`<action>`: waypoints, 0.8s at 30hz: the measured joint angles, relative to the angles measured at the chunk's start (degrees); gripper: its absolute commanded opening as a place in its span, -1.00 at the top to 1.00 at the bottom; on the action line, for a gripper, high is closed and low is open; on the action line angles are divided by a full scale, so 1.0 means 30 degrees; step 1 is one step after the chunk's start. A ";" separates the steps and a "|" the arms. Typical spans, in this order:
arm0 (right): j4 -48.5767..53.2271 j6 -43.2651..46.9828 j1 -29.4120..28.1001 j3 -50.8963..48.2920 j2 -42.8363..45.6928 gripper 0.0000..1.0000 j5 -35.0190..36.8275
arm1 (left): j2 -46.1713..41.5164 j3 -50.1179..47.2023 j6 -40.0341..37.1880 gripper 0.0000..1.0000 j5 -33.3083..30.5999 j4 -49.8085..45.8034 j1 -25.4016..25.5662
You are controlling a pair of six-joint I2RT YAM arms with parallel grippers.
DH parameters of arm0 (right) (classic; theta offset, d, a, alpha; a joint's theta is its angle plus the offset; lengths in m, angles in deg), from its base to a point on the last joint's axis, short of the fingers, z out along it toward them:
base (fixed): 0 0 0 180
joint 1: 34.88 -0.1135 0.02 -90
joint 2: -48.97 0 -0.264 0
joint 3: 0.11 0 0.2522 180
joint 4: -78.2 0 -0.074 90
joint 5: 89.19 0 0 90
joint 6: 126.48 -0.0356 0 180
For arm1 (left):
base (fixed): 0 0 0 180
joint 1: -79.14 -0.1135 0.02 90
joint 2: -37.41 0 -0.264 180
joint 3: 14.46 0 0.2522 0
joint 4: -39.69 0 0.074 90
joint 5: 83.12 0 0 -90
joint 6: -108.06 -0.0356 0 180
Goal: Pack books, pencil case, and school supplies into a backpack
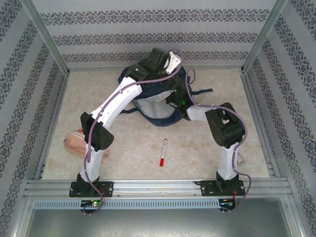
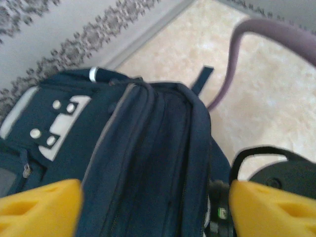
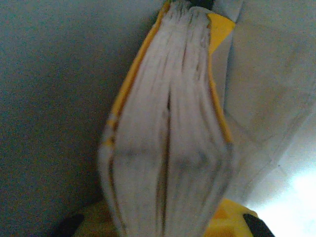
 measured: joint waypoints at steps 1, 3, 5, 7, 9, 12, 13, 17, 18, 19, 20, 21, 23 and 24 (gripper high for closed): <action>0.0138 -0.0022 0.0000 0.0000 -0.0029 1.00 -0.0015 | -0.0750 -0.1151 -0.0386 -0.99 0.0007 0.0408 -0.0124; 0.0437 -0.0015 0.0000 0.0015 -0.0029 1.00 -0.0219 | -0.2790 -0.4306 -0.1603 -0.99 -0.0488 0.0984 -0.0255; 0.0488 0.0007 0.0066 0.0124 -0.0029 1.00 -0.0299 | -0.4634 -0.7563 -0.2586 -0.99 -0.1166 0.1880 -0.0226; 0.0576 0.0073 0.0131 0.0277 -0.0022 1.00 -0.0415 | -0.6025 -1.0455 -0.3606 -0.99 -0.1880 0.3111 -0.0211; 0.0743 0.0109 0.0138 0.0459 -0.0022 1.00 -0.0459 | -0.6477 -1.1868 -0.4481 -0.99 -0.2368 0.3679 -0.0233; 0.0918 0.0138 0.0138 0.0619 -0.0015 1.00 -0.0481 | -0.6317 -1.2291 -0.5442 -0.99 -0.2834 0.4197 -0.0233; 0.0954 0.0146 0.0138 0.0648 0.0007 1.00 -0.0481 | -0.6309 -1.2480 -0.5719 -0.99 -0.3111 0.4532 -0.0233; 0.1195 0.0219 0.0138 0.0729 0.0146 1.00 -0.0525 | -0.5880 -1.2692 -0.6397 -0.99 -0.4874 0.5530 -0.0240; 0.1362 0.0284 0.0138 0.0729 0.0233 1.00 -0.0561 | -0.5523 -1.2531 -0.6528 -0.85 -0.5530 0.5690 -0.0233; 0.1559 0.0342 0.0131 0.0729 0.0328 1.00 -0.0590 | -0.4991 -1.2254 -0.6681 -0.67 -0.6339 0.5916 -0.0233; 0.1741 0.0401 0.0131 0.0736 0.0415 1.00 -0.0619 | -0.4546 -1.1963 -0.6929 -0.49 -0.6907 0.6076 -0.0233; 0.1953 0.0517 0.0124 0.0736 0.0532 1.00 -0.0641 | -0.4007 -1.1642 -0.7133 -0.23 -0.7533 0.6360 -0.0219; 0.2208 0.0656 0.0131 0.0750 0.0707 1.00 -0.0721 | -0.3410 -1.1366 -0.7482 0.09 -0.8298 0.6630 -0.0168; 0.2302 0.0663 0.0131 0.0750 0.0801 1.00 -0.0765 | -0.3242 -1.1271 -0.7679 0.37 -0.8539 0.6630 -0.0102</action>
